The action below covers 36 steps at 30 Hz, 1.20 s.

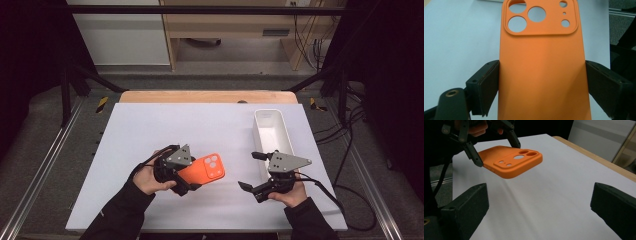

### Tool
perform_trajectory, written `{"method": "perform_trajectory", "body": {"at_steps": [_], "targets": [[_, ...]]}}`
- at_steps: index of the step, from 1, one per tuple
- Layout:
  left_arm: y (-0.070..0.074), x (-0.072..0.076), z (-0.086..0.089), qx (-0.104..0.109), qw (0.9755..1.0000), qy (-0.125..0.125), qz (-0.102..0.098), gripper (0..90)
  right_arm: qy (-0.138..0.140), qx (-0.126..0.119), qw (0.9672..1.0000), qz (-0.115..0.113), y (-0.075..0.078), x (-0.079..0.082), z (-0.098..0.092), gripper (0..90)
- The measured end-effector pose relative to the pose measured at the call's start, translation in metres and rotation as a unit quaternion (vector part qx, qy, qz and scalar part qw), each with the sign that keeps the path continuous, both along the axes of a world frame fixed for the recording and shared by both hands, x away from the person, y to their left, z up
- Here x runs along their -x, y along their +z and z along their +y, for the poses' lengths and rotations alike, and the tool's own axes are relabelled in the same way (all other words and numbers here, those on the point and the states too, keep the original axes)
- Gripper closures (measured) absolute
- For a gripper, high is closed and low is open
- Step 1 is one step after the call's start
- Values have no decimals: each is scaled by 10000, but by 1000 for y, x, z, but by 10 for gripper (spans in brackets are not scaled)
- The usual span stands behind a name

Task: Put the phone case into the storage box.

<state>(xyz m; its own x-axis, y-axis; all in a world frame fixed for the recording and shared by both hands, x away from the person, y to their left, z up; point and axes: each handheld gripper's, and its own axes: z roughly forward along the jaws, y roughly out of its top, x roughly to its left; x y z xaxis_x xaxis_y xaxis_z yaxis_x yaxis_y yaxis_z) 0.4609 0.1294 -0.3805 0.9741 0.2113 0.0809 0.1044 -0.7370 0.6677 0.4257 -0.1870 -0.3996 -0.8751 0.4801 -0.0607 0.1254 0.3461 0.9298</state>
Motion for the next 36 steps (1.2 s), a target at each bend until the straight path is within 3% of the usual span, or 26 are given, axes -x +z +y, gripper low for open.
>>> {"method": "perform_trajectory", "body": {"at_steps": [5, 22, 36], "targets": [[2, 2, -7, -13, 9999, -155, -21, 154, 203, 34, 9998, -75, 3, 4, 8, 25], [8, 8, -15, 77, 9990, -447, 7, 153, 518, 191, 9984, -95, 2, 7, 24, 24], [13, 13, -23, 53, 9979, -640, -11, 154, 739, 247, 9969, -75, 1, 6, 26, 37]]}}
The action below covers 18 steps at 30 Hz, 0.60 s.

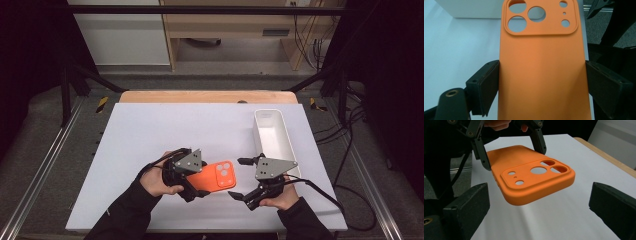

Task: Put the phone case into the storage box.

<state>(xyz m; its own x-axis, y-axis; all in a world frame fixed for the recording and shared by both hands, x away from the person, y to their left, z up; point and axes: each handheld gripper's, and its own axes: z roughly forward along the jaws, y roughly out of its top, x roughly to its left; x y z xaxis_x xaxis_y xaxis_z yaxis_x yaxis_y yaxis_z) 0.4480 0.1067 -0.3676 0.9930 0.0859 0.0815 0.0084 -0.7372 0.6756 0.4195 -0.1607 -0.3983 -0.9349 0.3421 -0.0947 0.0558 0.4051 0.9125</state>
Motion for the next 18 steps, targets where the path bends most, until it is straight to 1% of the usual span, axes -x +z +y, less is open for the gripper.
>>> {"method": "perform_trajectory", "body": {"at_steps": [4, 6, 12, 18], "targets": [[0, 0, -2, 6, 10000, -57, 19, 153, 48, 47, 10000, 35, -1, 0, 1, 38], [1, 1, -4, 30, 9999, -125, 32, 154, 89, 34, 9999, 34, -1, -1, 2, 38], [2, 4, -7, 30, 9997, -229, 24, 153, 175, 40, 9998, 35, -1, -1, 4, 39], [1, 5, -10, 39, 9995, -308, 28, 154, 374, 75, 9992, 91, -2, -3, 7, 46]]}}
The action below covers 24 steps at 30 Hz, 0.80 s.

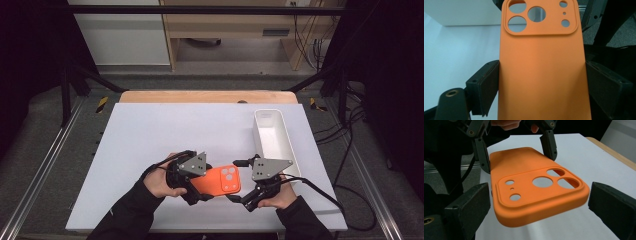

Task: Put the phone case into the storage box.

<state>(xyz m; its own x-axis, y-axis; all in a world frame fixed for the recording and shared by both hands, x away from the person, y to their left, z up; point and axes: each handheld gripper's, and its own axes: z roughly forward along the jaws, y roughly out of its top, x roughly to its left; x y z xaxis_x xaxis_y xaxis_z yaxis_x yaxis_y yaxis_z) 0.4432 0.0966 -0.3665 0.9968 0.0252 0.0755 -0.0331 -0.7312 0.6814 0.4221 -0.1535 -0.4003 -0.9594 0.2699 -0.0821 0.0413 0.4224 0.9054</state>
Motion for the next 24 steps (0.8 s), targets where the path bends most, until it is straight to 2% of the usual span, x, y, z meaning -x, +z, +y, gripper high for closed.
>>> {"method": "perform_trajectory", "body": {"at_steps": [8, 13, 24], "targets": [[-2, 3, -1, 14, 9999, -122, -16, 154, 230, 93, 9997, 60, -2, -1, 6, 58], [-3, 4, 1, 37, 9999, -161, -24, 154, 377, 67, 9991, 155, -4, -4, 9, 63], [-7, 4, 3, 57, 9997, -221, 55, 154, 588, 1, 9981, 171, -7, -5, 11, 76]]}}
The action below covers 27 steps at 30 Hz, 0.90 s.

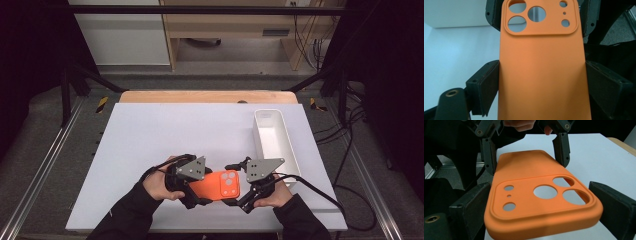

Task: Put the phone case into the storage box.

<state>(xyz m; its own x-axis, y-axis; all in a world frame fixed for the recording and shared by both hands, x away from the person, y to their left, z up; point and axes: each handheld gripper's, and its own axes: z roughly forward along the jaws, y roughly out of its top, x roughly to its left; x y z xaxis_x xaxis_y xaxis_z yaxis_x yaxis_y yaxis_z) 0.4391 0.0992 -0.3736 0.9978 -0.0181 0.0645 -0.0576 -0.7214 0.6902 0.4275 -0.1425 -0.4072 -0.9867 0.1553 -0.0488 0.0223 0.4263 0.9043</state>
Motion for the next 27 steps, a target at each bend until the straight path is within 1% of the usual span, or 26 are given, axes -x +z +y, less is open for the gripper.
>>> {"method": "perform_trajectory", "body": {"at_steps": [4, 8, 9, 13, 21, 27], "targets": [[-3, 0, -2, -11, 10000, -39, 13, 153, 58, -17, 10000, -56, -2, 0, 1, 83], [-4, 0, -2, 1, 10000, -51, 0, 154, 117, -26, 9999, -31, -3, 0, 2, 102], [-4, 1, -3, -14, 10000, -63, -33, 154, 154, -24, 9999, -38, -3, 1, 1, 117], [-4, 3, -4, -17, 9999, -69, -103, 154, 180, 11, 9998, -83, -3, 2, 1, 122], [-5, 3, -4, 6, 9999, -84, -76, 154, 205, 13, 9997, -137, -2, 3, 0, 131], [-6, 3, -5, -25, 9999, -80, -88, 154, 232, 39, 9997, -113, -2, 3, 0, 139]]}}
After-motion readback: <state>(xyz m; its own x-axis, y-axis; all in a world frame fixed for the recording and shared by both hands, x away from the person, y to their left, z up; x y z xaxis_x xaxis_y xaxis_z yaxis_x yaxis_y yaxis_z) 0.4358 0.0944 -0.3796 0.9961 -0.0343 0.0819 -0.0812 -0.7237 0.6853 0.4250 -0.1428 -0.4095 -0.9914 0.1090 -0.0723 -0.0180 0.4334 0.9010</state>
